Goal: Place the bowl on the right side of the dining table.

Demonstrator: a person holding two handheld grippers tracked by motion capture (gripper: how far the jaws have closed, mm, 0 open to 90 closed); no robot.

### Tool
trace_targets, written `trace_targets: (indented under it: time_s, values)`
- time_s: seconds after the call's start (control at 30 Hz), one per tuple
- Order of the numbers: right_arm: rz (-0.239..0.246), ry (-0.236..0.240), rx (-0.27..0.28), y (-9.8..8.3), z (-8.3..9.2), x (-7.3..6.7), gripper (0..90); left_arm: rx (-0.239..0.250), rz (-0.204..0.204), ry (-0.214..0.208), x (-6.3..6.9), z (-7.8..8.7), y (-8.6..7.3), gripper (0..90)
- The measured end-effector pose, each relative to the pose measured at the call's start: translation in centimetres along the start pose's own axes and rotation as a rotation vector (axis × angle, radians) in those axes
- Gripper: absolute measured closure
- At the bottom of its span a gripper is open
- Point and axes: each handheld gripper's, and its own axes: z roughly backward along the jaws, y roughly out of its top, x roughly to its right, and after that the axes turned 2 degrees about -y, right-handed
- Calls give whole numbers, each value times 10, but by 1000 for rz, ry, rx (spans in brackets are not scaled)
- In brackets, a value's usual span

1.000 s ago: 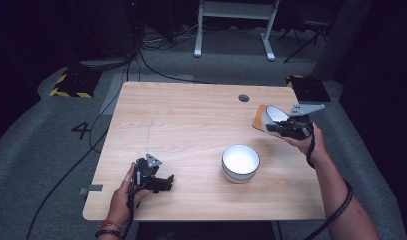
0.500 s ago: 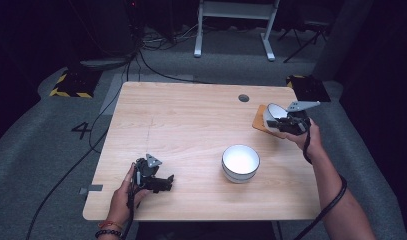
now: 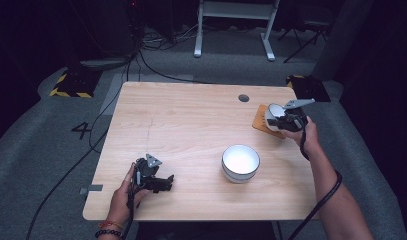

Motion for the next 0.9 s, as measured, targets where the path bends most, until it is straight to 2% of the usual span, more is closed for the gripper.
trace_targets:
  time_s: [0.23,0.27,0.43,0.53,0.7,0.87,0.9]
  values:
    - [-18,-14,-12,-4,-7,8,805,3,1,-1,0,0,0,1]
    - [-34,-17,-16,-4,-8,8,805,0,0,0,0,0,0,1]
    - [-17,-40,-25,-2,-13,13,805,0,0,0,0,0,0,1]
    - [-29,-54,-30,1,-15,14,805,0,0,0,0,0,0,1]
    - [-22,-69,-46,5,-23,17,804,0,-2,-1,0,0,0,1]
    - [-43,-98,-58,7,-28,21,804,0,-2,-1,0,0,0,1]
    - [-34,-102,-59,7,-29,21,803,0,-1,-1,0,0,0,1]
